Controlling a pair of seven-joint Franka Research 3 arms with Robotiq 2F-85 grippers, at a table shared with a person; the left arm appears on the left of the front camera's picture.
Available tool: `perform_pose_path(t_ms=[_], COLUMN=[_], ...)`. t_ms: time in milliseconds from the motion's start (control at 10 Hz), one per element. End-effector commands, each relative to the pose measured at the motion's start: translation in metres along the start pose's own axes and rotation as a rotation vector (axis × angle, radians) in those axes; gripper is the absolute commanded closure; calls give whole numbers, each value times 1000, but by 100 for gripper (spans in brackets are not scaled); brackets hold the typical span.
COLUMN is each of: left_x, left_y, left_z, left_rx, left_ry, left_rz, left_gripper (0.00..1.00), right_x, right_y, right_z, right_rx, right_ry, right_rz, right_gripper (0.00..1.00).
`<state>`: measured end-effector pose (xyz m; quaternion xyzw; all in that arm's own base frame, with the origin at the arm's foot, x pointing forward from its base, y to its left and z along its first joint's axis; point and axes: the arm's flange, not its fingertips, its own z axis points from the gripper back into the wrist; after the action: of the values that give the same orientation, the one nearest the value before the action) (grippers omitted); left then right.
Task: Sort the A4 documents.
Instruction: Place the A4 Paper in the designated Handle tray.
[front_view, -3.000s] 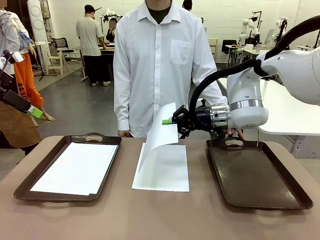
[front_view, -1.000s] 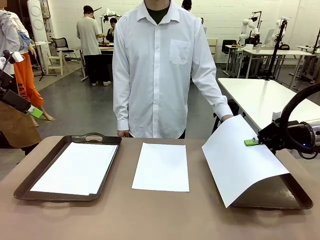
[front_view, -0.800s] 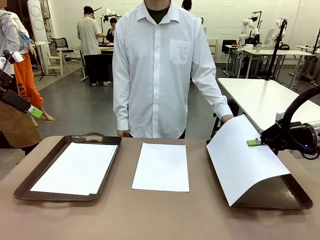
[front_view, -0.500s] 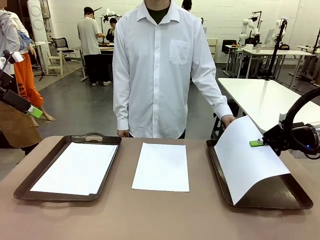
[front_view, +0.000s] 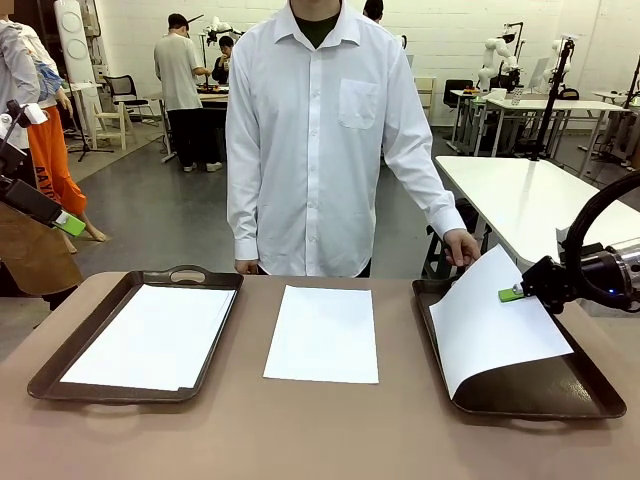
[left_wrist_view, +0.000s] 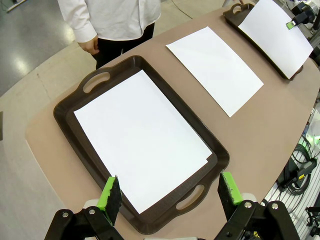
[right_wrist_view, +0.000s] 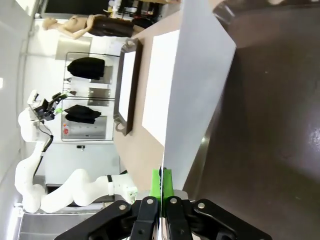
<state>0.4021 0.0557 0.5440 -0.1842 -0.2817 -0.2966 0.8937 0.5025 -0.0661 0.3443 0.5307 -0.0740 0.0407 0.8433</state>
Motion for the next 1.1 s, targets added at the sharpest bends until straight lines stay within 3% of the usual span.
perform_pose_path(t_ms=[0, 500, 1000], left_x=[-1, -1, -1], left_y=[-1, -1, -1], left_z=[0, 0, 0], left_rx=[1, 1, 1], left_ry=[3, 3, 3], left_rz=[-10, -10, -10], left_gripper=[0, 0, 0], right_x=[4, 23, 31], right_y=[3, -3, -17], right_z=[4, 6, 4], right_rx=[-84, -279, -321], right_ry=[21, 41, 69], right_rz=[-29, 2, -4], right_gripper=[99, 99, 99])
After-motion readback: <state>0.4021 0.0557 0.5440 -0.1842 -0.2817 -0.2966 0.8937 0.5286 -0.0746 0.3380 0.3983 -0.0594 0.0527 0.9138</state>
